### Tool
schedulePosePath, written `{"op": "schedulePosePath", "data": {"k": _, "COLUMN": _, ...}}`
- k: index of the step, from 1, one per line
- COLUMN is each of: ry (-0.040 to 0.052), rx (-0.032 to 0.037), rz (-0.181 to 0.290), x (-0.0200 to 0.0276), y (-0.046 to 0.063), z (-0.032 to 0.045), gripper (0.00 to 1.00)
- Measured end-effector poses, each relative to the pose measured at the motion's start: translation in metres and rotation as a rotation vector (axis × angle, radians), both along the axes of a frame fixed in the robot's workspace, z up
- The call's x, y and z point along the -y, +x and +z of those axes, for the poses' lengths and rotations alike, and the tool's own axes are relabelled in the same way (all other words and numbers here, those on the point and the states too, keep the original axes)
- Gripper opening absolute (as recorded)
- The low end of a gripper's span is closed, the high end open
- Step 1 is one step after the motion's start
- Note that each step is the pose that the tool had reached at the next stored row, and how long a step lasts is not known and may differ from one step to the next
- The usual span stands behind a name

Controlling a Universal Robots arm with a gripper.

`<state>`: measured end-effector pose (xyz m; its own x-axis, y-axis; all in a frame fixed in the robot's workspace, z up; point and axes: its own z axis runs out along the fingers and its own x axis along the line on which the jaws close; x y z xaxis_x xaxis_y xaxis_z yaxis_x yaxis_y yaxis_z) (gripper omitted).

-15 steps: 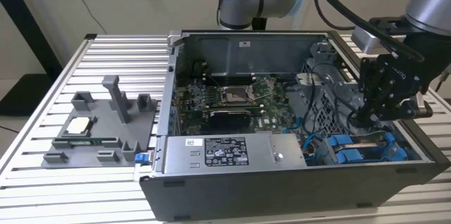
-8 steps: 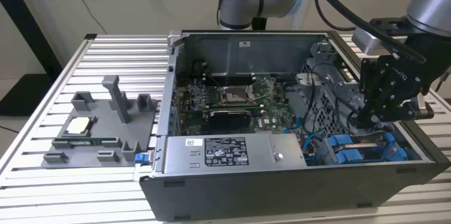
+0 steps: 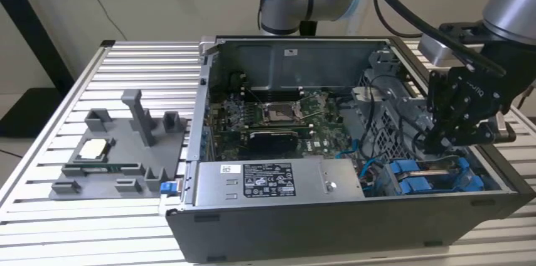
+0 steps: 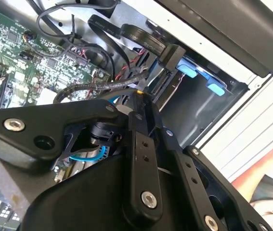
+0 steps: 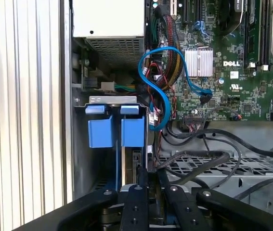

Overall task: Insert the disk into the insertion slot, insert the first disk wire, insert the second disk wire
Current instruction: 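Insert the first disk wire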

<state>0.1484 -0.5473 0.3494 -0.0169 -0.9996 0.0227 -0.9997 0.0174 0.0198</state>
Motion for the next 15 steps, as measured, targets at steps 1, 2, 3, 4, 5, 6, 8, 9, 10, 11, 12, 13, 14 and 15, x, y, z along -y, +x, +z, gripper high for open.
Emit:
{"op": "schedulePosePath", "data": {"k": 1, "ry": -0.0006, "rx": 0.0000, "rz": 0.000, "x": 0.0000, "y": 0.0000, "z": -0.0001, "gripper": 0.19}}
{"op": "schedulePosePath", "data": {"k": 2, "ry": -0.0009, "rx": 0.0000, "rz": 0.000, "x": 0.0000, "y": 0.0000, "z": -0.0002, "gripper": 0.19}}
{"op": "schedulePosePath", "data": {"k": 3, "ry": -0.0012, "rx": 0.0000, "rz": 0.000, "x": 0.0000, "y": 0.0000, "z": -0.0004, "gripper": 0.19}}
{"op": "schedulePosePath", "data": {"k": 4, "ry": -0.0011, "rx": 0.0000, "rz": 0.000, "x": 0.0000, "y": 0.0000, "z": -0.0005, "gripper": 0.19}}
{"op": "schedulePosePath", "data": {"k": 5, "ry": -0.0012, "rx": 0.0000, "rz": 0.000, "x": 0.0000, "y": 0.0000, "z": -0.0005, "gripper": 0.19}}
{"op": "schedulePosePath", "data": {"k": 6, "ry": -0.0012, "rx": 0.0000, "rz": 0.000, "x": 0.0000, "y": 0.0000, "z": -0.0005, "gripper": 0.19}}
{"op": "schedulePosePath", "data": {"k": 8, "ry": -0.0011, "rx": 0.0000, "rz": 0.000, "x": 0.0000, "y": 0.0000, "z": -0.0006, "gripper": 0.19}}
{"op": "schedulePosePath", "data": {"k": 9, "ry": -0.0011, "rx": 0.0000, "rz": 0.000, "x": 0.0000, "y": 0.0000, "z": -0.0007, "gripper": 0.19}}
{"op": "schedulePosePath", "data": {"k": 10, "ry": -0.0011, "rx": 0.0000, "rz": 0.000, "x": 0.0000, "y": 0.0000, "z": -0.0008, "gripper": 0.19}}
{"op": "schedulePosePath", "data": {"k": 11, "ry": -0.0011, "rx": 0.0000, "rz": 0.000, "x": 0.0001, "y": 0.0000, "z": -0.0009, "gripper": 0.19}}
{"op": "schedulePosePath", "data": {"k": 12, "ry": -0.0009, "rx": 0.0000, "rz": 0.000, "x": 0.0003, "y": 0.0000, "z": -0.0011, "gripper": 0.19}}
{"op": "schedulePosePath", "data": {"k": 13, "ry": -0.0009, "rx": 0.0000, "rz": 0.000, "x": 0.0007, "y": 0.0000, "z": -0.0012, "gripper": 0.19}}
{"op": "schedulePosePath", "data": {"k": 14, "ry": -0.0013, "rx": 0.0000, "rz": 0.000, "x": 0.0012, "y": 0.0001, "z": -0.0012, "gripper": 0.19}}
{"op": "schedulePosePath", "data": {"k": 15, "ry": -0.0011, "rx": -0.0001, "rz": 0.000, "x": 0.0019, "y": 0.0005, "z": -0.0013, "gripper": 0.19}}
